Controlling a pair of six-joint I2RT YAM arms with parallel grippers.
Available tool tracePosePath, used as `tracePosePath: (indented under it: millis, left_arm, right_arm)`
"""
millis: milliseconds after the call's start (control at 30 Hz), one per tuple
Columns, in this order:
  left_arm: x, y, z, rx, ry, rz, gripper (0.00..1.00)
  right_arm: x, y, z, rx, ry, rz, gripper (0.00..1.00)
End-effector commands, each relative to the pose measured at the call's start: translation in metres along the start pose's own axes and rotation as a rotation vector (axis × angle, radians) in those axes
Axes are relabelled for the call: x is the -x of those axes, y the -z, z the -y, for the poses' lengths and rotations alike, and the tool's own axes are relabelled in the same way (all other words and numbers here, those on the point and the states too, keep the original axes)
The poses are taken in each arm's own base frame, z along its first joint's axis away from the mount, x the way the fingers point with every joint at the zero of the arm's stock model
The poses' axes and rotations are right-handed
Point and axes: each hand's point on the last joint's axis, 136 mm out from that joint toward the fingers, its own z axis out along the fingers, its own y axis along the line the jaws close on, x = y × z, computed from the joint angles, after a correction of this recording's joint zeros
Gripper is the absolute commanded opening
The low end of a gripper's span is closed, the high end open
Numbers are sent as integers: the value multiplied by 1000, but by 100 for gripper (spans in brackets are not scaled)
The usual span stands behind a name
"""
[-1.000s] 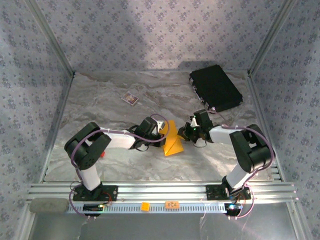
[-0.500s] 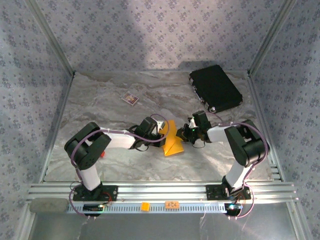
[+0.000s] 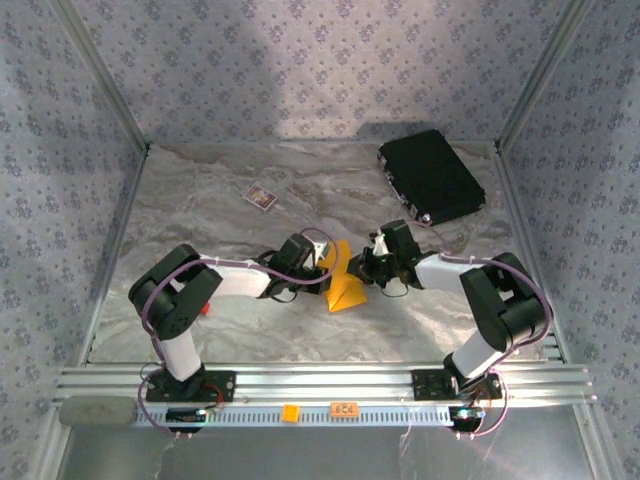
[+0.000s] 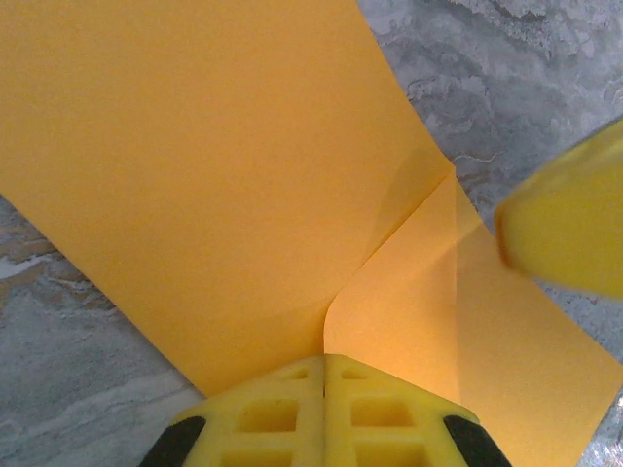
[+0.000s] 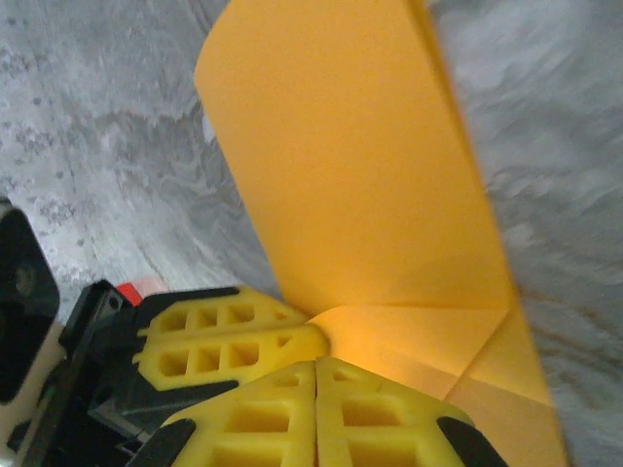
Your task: Fold a paper plane with a square sheet of paper (pick it up from the middle)
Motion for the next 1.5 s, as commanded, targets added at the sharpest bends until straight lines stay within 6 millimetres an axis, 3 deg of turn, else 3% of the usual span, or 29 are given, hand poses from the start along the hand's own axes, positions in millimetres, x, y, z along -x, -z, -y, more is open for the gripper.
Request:
tracePosePath:
  millis: [0,200,367,500,600,700,767,833,900,1000,1167,1367,1467]
  left_arm:
    - [-15,-2,-8,19,16,-49,0]
    - [-16,-2,-9,19,17,-52,0]
    - [-15,-1,-8,20,16,-50,0]
    - [-9,3,-4,12,21,-35,0]
    - [0,9,5,-4,24,-20,9]
    - [11,23,10,10,35,14,23]
    - [19,35,13,24,50,47,38]
    - [23,46,13,42,82,72,43]
    - [24,54,18,26,105,84,42]
    - [20,58,30,-23,125,71,29]
    - [7,47,58,-151,157,-25,11]
    - [-2,26,78,-219,162,-112,7]
    - [-7,17,76,-212,179,-143,7]
  right_arm:
    - [-13,-9,4,2,-20,-39,8]
    - [-25,-20,18,-25,-27,-95,8]
    - [-36,-21,49,-128,-52,-117,8]
    - [-40,-18,62,-167,-65,-108,7]
    - [-38,-18,62,-165,-72,-93,7]
    - [-36,-19,61,-161,-75,-77,7]
    - [-35,-19,59,-153,-79,-70,7]
    - [-34,-20,59,-148,-84,-62,6]
    - [-33,-20,59,-151,-85,-54,6]
    - [-32,-20,59,-152,-91,-45,6]
    - [-33,-20,59,-151,-92,-44,6]
    - [-34,-21,59,-150,-91,-49,6]
    - [-34,-21,61,-155,-94,-51,6]
